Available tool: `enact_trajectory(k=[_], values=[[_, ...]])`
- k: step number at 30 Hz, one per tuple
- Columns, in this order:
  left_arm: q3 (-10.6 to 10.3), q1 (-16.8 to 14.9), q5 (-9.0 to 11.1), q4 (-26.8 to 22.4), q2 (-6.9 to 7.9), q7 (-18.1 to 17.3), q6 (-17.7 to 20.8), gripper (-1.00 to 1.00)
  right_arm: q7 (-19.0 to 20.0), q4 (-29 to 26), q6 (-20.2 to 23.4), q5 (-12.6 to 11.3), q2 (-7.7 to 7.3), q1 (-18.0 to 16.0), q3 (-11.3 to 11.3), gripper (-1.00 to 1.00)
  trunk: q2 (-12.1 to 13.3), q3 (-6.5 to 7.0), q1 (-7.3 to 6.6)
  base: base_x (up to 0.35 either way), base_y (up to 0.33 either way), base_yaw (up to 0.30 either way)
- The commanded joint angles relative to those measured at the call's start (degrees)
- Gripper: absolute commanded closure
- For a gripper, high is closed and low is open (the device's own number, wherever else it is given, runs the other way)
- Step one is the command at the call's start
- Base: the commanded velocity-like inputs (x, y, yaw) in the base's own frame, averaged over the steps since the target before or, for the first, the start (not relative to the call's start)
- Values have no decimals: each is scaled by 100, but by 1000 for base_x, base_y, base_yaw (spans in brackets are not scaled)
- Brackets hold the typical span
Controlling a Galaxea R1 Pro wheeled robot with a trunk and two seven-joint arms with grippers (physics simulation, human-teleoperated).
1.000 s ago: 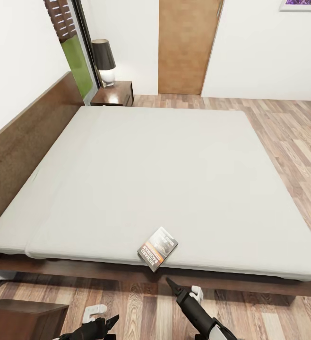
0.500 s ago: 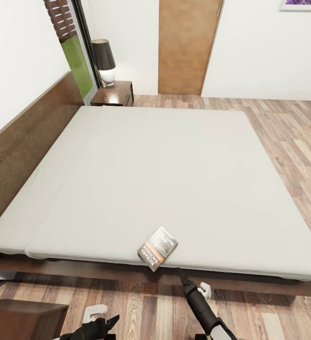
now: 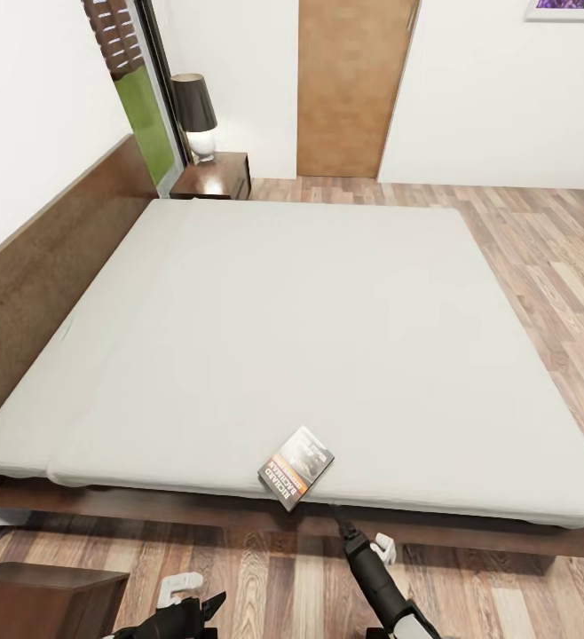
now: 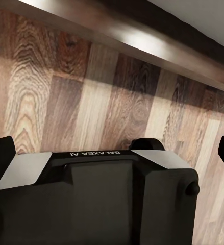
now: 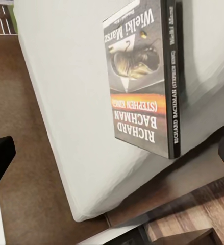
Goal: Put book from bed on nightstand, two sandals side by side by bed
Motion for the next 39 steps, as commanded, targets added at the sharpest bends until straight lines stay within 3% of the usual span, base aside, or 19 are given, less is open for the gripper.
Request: enact_trajectory(k=[1,9,16,23,39], values=[[43,-4,-14,9,0,-26,-9,-100,14,8,17,-37,0,-1,10,-100,-4,-4,1,0,0,0],[43,-4,-13,9,0,-26,-9,-100,14,37,40,-18,5,-1,117,-100,-4,-4,1,0,0,0],[43,-4,-12,12,0,-25,-9,-100,14,39,42,-14,1,-1,742,-100,-4,-4,1,0,0,0],[43,-4,-15,17,0,-25,-9,-100,6,37,49,-13,1,-1,1116,-100,-4,-4,1,0,0,0],[43,-4,-16,17,0,-25,-9,-100,5,37,45,-14,6,-1,1222,-100,-4,-4,1,0,0,0]])
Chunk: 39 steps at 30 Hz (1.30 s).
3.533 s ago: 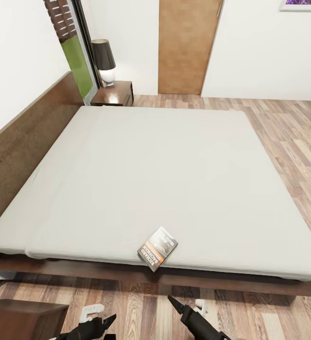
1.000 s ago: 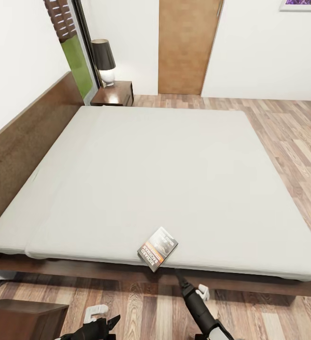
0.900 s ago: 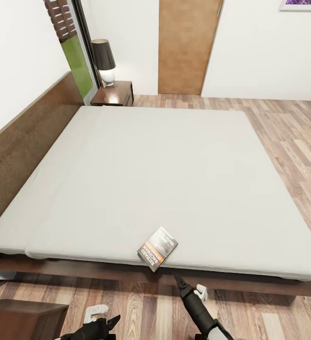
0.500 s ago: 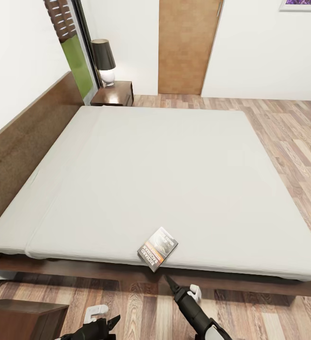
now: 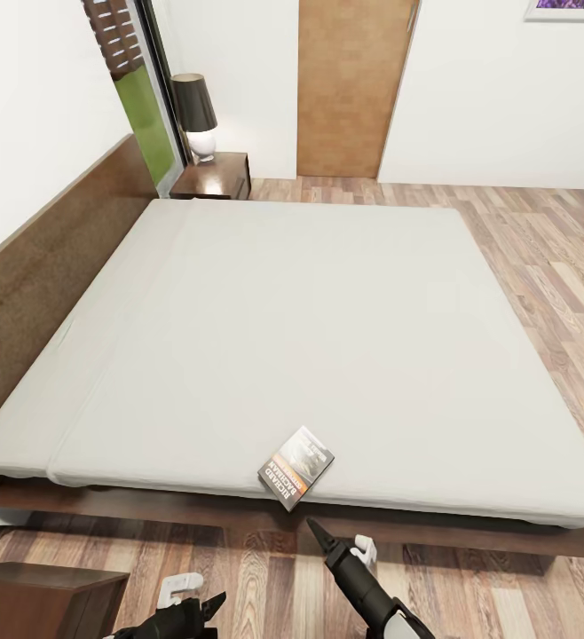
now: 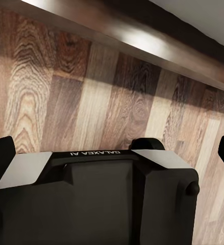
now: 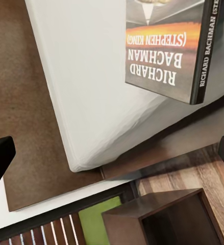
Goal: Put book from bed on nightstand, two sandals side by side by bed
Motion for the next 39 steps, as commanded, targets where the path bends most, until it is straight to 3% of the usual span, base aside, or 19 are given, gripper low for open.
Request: enact_trajectory(k=[1,26,39], values=[[43,-4,-15,8,1,-27,-9,-100,17,3,12,-41,-1,-2,10,-100,-4,-4,1,0,0,0],[43,-4,-7,4,1,-27,-9,-100,24,-14,2,-41,-12,-2,17,-100,-4,-4,1,0,44,0],[43,-4,-6,4,1,-2,-9,-100,24,-15,2,-41,-14,-2,20,-100,-4,-4,1,95,1,0]])
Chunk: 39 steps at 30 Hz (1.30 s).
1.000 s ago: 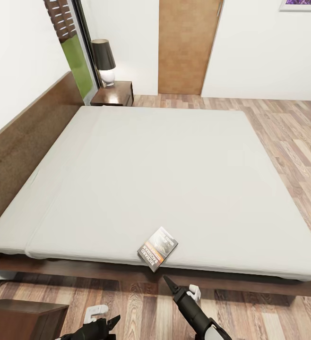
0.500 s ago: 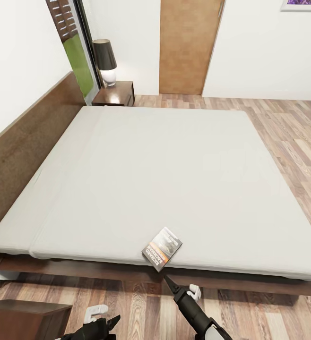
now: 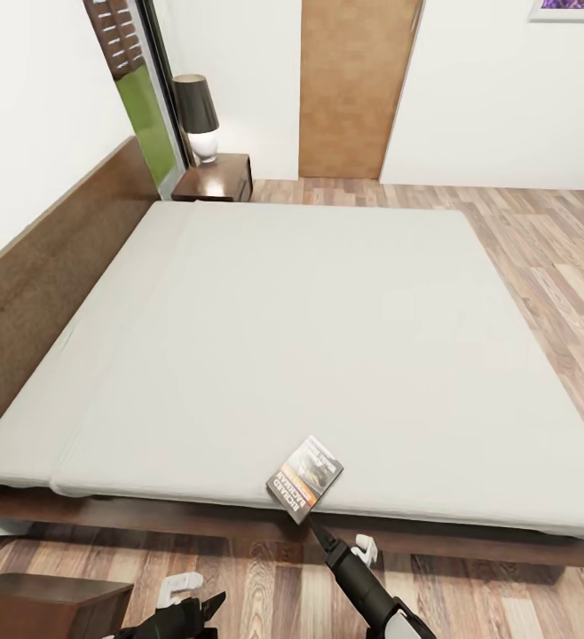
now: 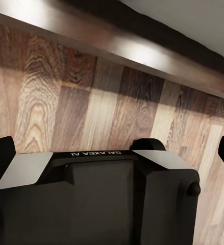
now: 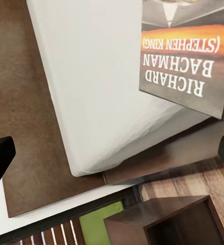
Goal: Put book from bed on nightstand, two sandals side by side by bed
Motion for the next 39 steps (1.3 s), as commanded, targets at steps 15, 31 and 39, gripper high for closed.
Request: enact_trajectory(k=[15,31,39], values=[[43,-4,-15,10,1,-26,-8,-100,18,0,13,-40,0,-2,8,-100,-4,-4,1,1,70,0],[36,-4,-24,6,1,-43,-1,-100,24,-12,13,-40,-9,-2,10,-100,-204,-94,111,0,1,0],[35,-4,-24,7,1,-43,0,-100,24,-14,13,-40,-9,-2,9,-100,-525,-237,286,0,0,0]])
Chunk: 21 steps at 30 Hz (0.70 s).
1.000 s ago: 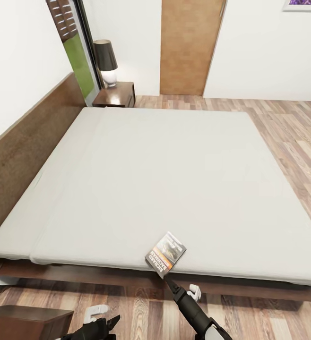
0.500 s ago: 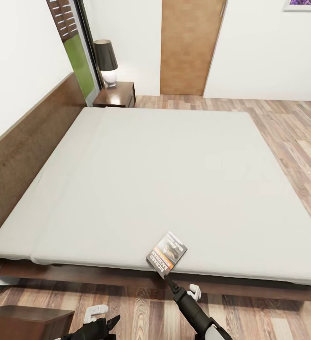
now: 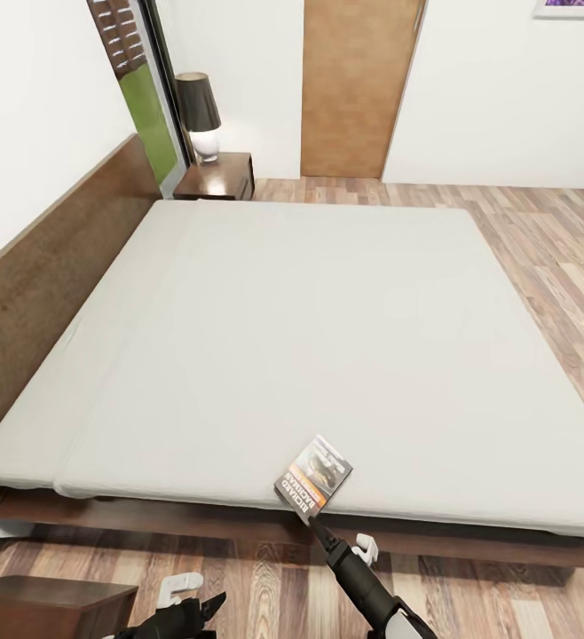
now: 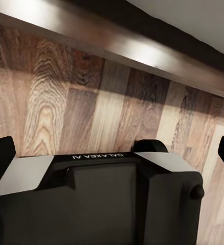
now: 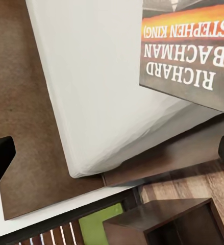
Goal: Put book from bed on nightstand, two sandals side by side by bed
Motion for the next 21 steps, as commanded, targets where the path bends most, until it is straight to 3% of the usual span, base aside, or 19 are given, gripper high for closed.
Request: enact_trajectory(k=[1,4,21], values=[[43,-3,-15,9,1,-27,-9,-100,15,3,13,-40,0,-2,10,-100,-45,-22,23,0,0,0],[44,-3,-15,9,1,-27,-9,-100,15,3,13,-40,0,-2,10,-100,-165,-76,89,0,0,0],[51,-3,-7,8,1,-27,-16,-100,15,3,13,-40,0,-2,10,-100,-165,-76,89,-3,0,0]])
